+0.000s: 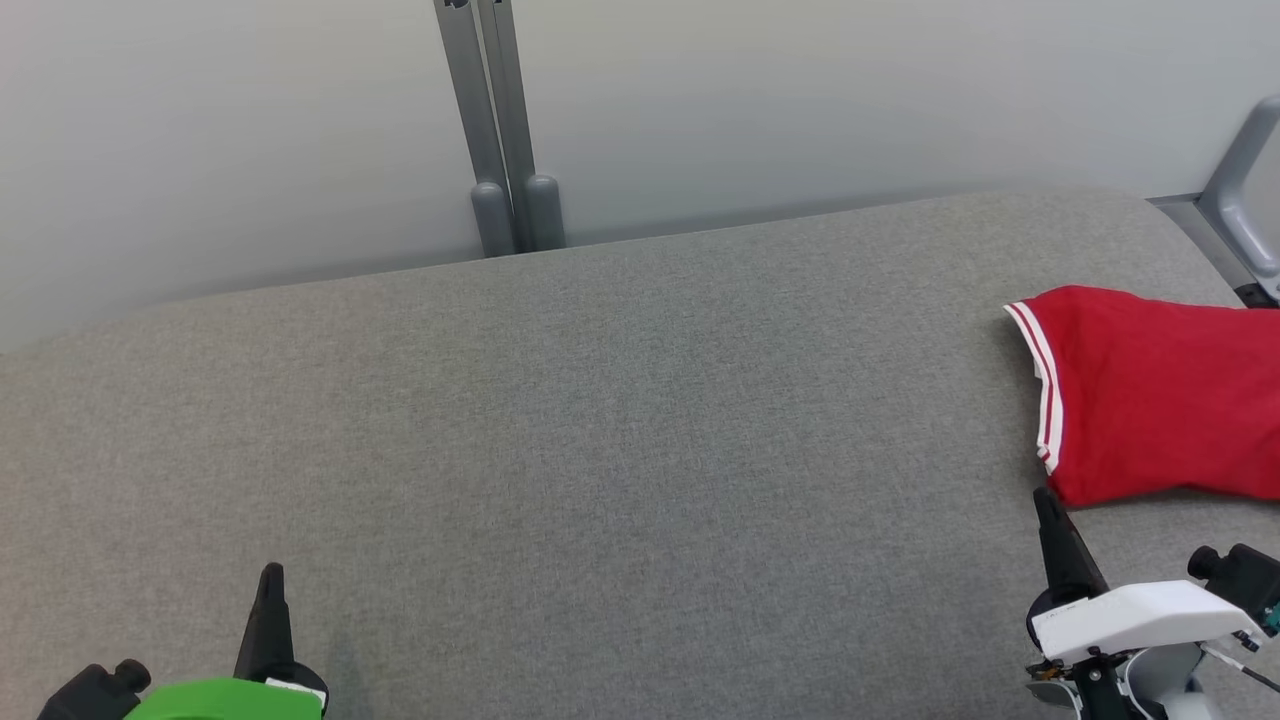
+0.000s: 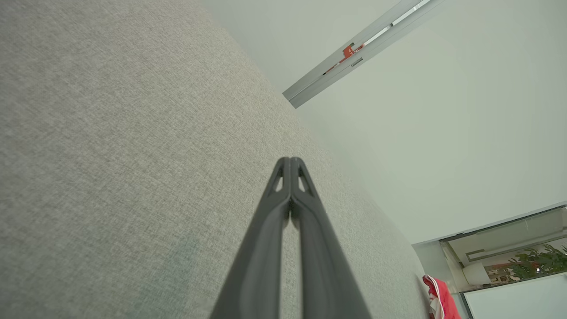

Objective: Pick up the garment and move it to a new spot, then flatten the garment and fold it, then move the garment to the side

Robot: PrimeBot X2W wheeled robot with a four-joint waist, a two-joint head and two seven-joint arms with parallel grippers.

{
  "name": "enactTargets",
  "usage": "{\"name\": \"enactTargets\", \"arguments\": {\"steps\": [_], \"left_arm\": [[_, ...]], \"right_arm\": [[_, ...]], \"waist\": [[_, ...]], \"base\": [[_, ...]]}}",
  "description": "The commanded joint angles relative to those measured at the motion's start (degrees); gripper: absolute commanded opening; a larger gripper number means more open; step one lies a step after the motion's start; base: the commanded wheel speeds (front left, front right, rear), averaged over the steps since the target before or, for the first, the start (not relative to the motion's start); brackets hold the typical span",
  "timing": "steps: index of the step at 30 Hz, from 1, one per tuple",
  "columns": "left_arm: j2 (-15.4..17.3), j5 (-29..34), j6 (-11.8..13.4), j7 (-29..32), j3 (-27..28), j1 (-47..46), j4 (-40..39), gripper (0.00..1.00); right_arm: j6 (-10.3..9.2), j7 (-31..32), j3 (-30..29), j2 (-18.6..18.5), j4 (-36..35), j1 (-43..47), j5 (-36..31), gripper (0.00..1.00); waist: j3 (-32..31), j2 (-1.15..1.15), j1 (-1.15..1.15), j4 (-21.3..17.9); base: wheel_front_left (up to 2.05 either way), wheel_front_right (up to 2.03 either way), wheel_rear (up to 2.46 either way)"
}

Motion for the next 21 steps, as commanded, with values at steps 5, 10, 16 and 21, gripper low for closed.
{"name": "enactTargets", "arguments": {"steps": [5, 10, 16, 21], "left_arm": [[0.2, -3.9, -0.1, 1.0, 0.5, -2.2, -0.7, 0.0], [0.1, -6.9, -0.2, 1.9, 0.7, -2.9, -0.8, 0.0], [0.0, -10.2, -0.2, 2.8, 0.9, -3.6, -0.8, 0.0], [0.0, -12.9, -0.2, 3.6, 1.1, -4.2, -0.9, 0.0]], "right_arm": [[0.02, 1.1, -0.6, 0.0, -0.4, -1.7, 4.6, 0.0], [0.02, 2.0, -0.9, 0.1, -0.2, -2.2, 8.0, 0.0], [0.02, 2.9, -1.3, 0.3, -0.1, -2.7, 11.8, 0.0], [0.02, 3.7, -1.6, 0.4, 0.0, -3.0, 14.8, 0.0]], "waist": [[0.1, 0.0, 0.0, 0.0], [0.2, 0.0, 0.0, 0.0], [0.3, 0.0, 0.0, 0.0], [0.3, 0.0, 0.0, 0.0]], "base": [[0.0, 0.0, 0.0], [0.0, 0.0, 0.0], [0.0, 0.0, 0.0], [0.0, 0.0, 0.0]]}}
